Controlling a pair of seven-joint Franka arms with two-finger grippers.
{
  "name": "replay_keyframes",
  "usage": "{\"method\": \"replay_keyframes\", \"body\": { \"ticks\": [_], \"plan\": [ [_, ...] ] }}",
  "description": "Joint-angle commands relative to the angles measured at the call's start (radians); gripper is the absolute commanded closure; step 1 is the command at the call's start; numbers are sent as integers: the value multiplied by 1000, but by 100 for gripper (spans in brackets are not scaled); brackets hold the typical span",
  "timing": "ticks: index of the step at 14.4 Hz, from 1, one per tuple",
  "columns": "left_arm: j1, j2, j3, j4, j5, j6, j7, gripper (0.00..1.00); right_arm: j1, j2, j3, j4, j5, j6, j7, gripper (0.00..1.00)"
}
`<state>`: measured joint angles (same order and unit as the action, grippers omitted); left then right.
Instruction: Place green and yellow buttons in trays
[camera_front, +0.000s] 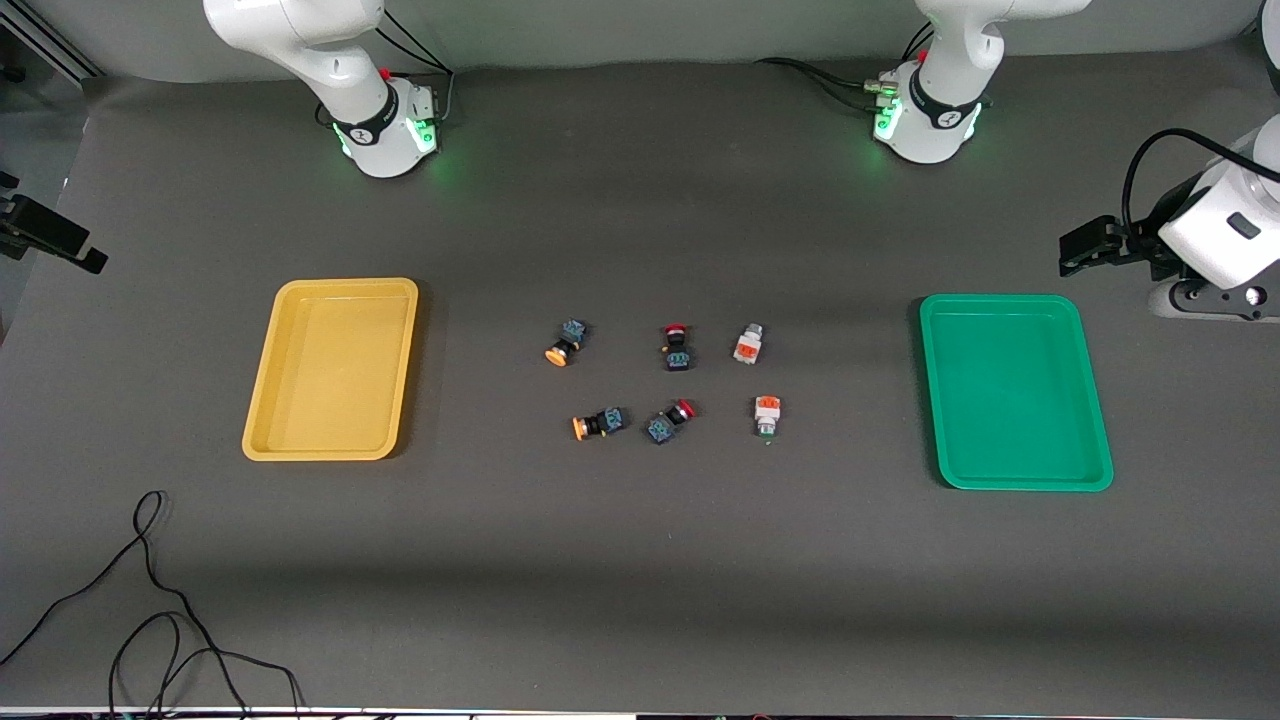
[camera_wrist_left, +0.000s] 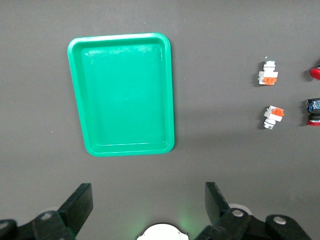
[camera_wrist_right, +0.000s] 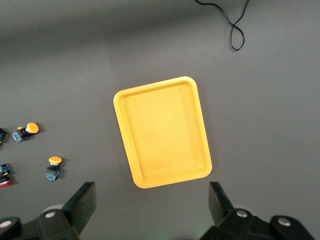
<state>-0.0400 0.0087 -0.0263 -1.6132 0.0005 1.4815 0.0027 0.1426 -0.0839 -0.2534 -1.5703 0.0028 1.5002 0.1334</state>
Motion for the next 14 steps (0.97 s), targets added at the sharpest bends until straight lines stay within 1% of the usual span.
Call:
{"method": "replay_keyframes", "body": {
  "ticks": [1, 7, 9, 10, 12, 14],
  "plan": [
    [0, -12, -3, -4, 9, -10, 13, 0, -2, -8, -12, 12, 14, -21, -29, 0],
    [0, -10, -3, -5, 9, -10, 13, 0, 5, 1, 0, 13, 20, -23, -28, 0],
    [0, -10, -3, -5, 9, -10, 13, 0, 55, 1, 0, 7, 23, -27, -26, 0],
    [0, -9, -3, -7, 9, -7, 13, 0, 78, 1, 0, 4, 23, -52, -26, 0],
    [-1, -9, -3, -10, 9, -6, 13, 0, 100, -7, 2, -28, 25, -67, -28, 0],
    [-3, -9, -3, -16, 9, -4, 13, 0, 162, -13, -1, -53, 25, -73, -24, 0]
  ]
}}
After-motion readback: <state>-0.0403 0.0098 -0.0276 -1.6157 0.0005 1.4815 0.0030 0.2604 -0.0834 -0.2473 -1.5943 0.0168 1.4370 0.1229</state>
